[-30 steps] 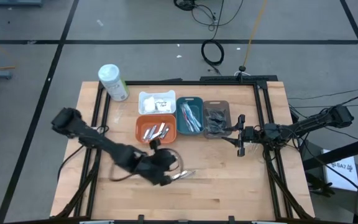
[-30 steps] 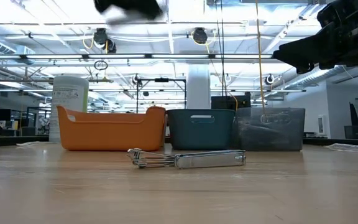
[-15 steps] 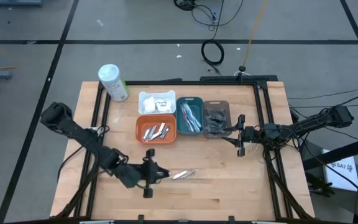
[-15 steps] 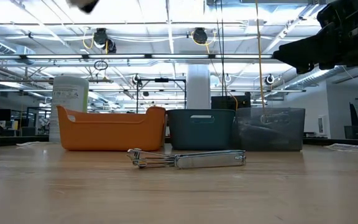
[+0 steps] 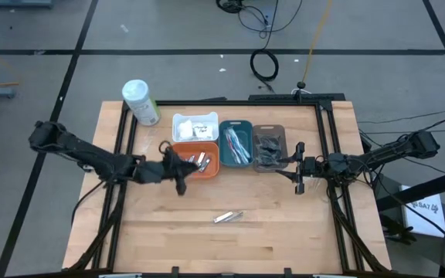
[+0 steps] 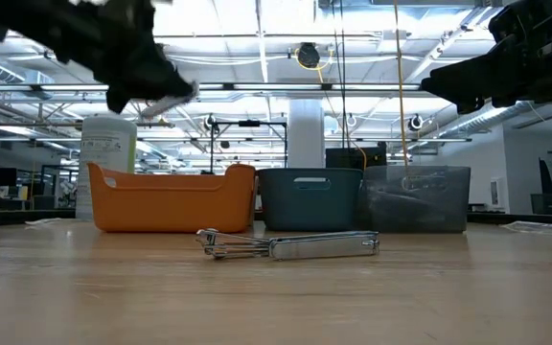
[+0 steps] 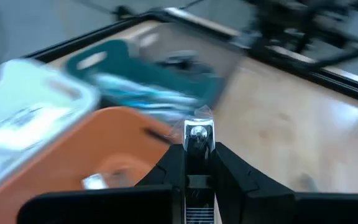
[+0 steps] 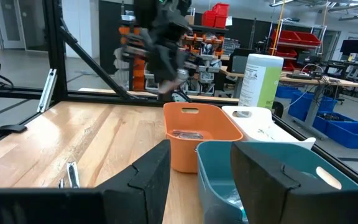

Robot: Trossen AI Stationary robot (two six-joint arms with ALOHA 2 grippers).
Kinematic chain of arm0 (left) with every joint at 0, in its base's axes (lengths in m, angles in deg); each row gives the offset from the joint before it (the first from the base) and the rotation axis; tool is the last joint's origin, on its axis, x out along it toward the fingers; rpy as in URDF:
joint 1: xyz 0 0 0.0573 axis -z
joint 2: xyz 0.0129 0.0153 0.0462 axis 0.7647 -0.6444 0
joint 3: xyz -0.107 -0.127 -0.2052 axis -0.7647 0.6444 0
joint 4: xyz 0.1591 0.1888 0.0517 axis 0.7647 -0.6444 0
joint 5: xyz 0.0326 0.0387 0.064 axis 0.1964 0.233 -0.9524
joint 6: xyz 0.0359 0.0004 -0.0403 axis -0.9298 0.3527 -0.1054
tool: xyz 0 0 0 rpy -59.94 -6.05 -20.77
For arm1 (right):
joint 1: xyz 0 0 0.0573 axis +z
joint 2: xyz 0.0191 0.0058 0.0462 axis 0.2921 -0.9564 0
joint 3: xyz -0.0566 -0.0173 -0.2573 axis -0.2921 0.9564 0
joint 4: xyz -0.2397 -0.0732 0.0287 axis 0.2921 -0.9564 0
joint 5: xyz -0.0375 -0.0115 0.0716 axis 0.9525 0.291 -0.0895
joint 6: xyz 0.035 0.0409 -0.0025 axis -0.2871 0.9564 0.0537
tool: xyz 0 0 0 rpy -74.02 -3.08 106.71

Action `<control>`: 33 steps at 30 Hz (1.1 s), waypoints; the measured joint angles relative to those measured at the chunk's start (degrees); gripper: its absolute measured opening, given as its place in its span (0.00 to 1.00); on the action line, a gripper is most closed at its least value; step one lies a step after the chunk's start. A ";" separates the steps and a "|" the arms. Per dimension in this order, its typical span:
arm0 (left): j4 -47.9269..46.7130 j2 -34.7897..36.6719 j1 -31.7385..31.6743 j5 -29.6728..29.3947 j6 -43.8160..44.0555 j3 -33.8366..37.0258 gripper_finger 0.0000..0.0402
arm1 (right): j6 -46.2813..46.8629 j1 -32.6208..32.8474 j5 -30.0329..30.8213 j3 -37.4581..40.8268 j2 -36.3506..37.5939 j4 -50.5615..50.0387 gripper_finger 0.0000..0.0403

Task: Pick & Place Travel size toiletries
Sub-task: Put the nail cutter into the orange bin

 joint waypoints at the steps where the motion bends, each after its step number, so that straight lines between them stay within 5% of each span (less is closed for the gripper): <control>1: -0.16 0.20 -1.61 0.00 1.03 0.56 0.10 | -0.01 0.01 0.01 -0.01 -0.01 0.00 0.39; 11: -0.55 -4.81 -11.82 -1.24 11.96 4.28 0.14 | -0.01 0.00 0.01 -0.01 -0.01 0.00 0.39; 33: -0.49 -10.51 -12.42 4.26 15.99 4.30 0.21 | 0.00 0.01 0.00 -0.01 -0.01 -0.02 0.39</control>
